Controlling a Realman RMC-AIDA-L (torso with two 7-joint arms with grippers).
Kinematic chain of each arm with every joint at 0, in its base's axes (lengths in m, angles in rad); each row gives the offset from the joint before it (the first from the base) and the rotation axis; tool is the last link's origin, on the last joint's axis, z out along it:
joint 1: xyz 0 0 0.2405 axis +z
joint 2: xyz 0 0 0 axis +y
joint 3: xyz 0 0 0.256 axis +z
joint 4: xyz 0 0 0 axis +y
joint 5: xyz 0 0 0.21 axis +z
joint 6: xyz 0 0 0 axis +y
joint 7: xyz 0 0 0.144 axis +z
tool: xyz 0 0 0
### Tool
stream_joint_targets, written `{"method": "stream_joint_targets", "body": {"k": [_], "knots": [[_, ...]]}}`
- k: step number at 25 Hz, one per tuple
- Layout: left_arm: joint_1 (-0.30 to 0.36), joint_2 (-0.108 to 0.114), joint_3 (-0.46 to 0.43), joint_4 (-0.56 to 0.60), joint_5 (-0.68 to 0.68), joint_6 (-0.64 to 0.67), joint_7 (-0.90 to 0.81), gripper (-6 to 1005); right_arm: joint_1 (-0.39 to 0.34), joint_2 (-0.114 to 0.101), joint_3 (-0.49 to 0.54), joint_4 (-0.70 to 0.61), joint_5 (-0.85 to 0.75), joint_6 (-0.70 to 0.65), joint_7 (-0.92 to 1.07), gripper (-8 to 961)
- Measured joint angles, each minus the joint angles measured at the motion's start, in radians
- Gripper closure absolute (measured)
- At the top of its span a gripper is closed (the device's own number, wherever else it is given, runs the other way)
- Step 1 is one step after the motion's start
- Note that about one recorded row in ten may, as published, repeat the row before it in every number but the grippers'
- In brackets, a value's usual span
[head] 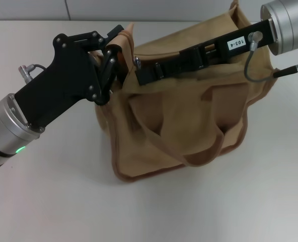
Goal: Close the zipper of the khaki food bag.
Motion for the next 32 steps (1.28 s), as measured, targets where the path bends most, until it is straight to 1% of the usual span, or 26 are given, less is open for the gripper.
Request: {"method": "stream_joint_targets", "body": {"k": [6,8,10,14,19,25,32], "knots": [[-0.002,0.0,0.0,0.0,-0.001,-0.002,0.0,893,0.003,0.006,0.0,-0.001,-0.008,0.011,-0.003,306],[-0.005,0.0,0.0,0.0,-0.001,-0.004,0.0,892,0.008,0.016,0.002,-0.003,-0.006,-0.002,-0.018,307],[-0.008,0.0,0.0,0.0,0.0,-0.007,0.0,891,0.012,0.021,0.005,-0.007,-0.007,-0.002,-0.031,309],[-0.008,0.0,0.0,0.0,-0.001,-0.007,0.0,889,0.014,0.02,0.003,-0.006,-0.01,0.004,-0.032,309],[-0.009,0.0,0.0,-0.001,-0.001,-0.012,0.0,887,0.015,0.028,-0.006,-0.019,-0.022,0.028,-0.033,308],[-0.006,0.0,-0.003,-0.002,-0.003,-0.012,0.0,884,0.008,0.027,-0.003,-0.031,-0.045,0.058,-0.027,307],[-0.007,0.0,-0.005,-0.002,-0.004,-0.01,0.0,881,0.006,0.028,0.0,-0.037,-0.037,0.035,-0.043,308]]}}
